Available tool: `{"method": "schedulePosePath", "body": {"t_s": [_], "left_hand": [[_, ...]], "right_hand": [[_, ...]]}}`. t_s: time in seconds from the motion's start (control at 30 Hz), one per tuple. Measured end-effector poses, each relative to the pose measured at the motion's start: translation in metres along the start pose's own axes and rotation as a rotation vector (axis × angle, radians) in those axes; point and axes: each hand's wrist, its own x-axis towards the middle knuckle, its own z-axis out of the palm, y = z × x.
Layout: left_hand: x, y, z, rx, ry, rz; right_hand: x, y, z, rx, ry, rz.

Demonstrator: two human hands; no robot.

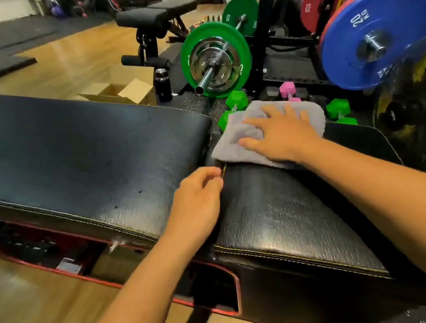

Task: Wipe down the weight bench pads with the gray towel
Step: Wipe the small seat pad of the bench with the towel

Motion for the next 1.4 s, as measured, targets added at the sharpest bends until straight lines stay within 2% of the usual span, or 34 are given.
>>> {"method": "schedulePosePath", "body": {"t_s": [0.1,0.2,0.3,0.37,0.43,0.47,0.53,0.63,0.73,0.8,0.87,0.97,1.07,1.13,1.27,1.33,1.4], "left_hand": [[-0.004,0.000,0.006,-0.146,-0.057,-0.097],[0.002,0.007,0.000,-0.426,-0.030,-0.205],[0.009,0.013,-0.011,-0.572,0.004,-0.237],[0.011,0.011,-0.014,-0.592,-0.031,-0.242],[0.012,0.010,-0.012,-0.611,-0.099,-0.264],[0.012,0.010,-0.010,-0.616,-0.119,-0.278],[0.014,0.011,-0.008,-0.614,-0.110,-0.299],[0.016,0.012,-0.006,-0.571,-0.099,-0.316],[0.014,0.013,-0.003,-0.569,-0.094,-0.316],[0.013,0.014,-0.001,-0.585,-0.084,-0.306],[0.014,0.016,-0.002,-0.600,-0.066,-0.309],[0.017,0.020,-0.007,-0.603,-0.010,-0.217],[0.021,0.021,-0.018,-0.573,0.027,-0.153],[0.023,0.017,-0.022,-0.542,0.041,-0.135],[0.016,0.014,-0.016,-0.347,0.066,-0.069],[0.012,0.013,-0.013,-0.378,0.076,-0.094],[0.010,0.015,-0.010,-0.390,0.062,-0.053]], "right_hand": [[0.041,0.017,0.001,0.024,0.011,0.118],[0.011,0.010,0.000,-0.047,0.103,0.080],[-0.087,-0.017,-0.002,-0.011,0.230,-0.115],[-0.154,-0.035,-0.006,0.037,0.207,-0.308],[-0.177,-0.036,-0.004,0.063,0.169,-0.408],[-0.169,-0.032,-0.003,0.056,0.176,-0.385],[-0.120,-0.020,-0.003,-0.007,0.216,-0.213],[-0.021,0.006,0.001,-0.049,0.086,0.049],[0.041,0.011,-0.002,0.013,-0.008,0.147],[0.051,0.002,-0.003,-0.038,0.012,0.175],[0.024,-0.011,-0.004,-0.121,0.134,0.123],[-0.062,-0.039,0.001,-0.065,0.247,-0.173],[-0.128,-0.060,-0.001,0.036,0.162,-0.512],[-0.115,-0.058,-0.004,0.032,0.069,-0.529],[-0.004,-0.050,0.001,-0.184,-0.025,-0.386],[0.038,-0.048,-0.002,-0.172,-0.039,-0.294],[0.048,-0.046,-0.001,-0.178,0.018,-0.368]]}}
